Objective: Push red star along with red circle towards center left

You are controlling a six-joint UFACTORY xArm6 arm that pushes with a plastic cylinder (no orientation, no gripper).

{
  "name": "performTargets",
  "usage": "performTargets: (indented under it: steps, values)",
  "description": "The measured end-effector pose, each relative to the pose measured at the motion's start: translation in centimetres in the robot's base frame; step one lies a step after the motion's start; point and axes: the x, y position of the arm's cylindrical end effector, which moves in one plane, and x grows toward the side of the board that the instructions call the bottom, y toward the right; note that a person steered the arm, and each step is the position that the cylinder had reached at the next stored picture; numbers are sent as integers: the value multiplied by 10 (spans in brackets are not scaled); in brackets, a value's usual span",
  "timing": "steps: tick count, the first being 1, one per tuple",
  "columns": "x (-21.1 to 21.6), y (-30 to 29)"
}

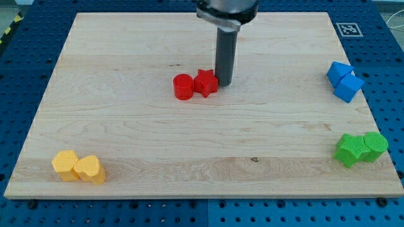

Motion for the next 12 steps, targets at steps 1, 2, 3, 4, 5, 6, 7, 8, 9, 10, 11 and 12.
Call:
performTargets:
  steps: [1,2,3,4,5,6,7,8,9,10,11,12]
  values:
    - [20,-33]
    - [14,-38]
    - [-10,-26]
    - [-32,-22]
    - [-30,-28]
    - [-9,-48]
    - [22,-66]
    - [52,-86]
    - [70,-109]
    - [74,-118]
    - [55,-106]
    - [31,-101]
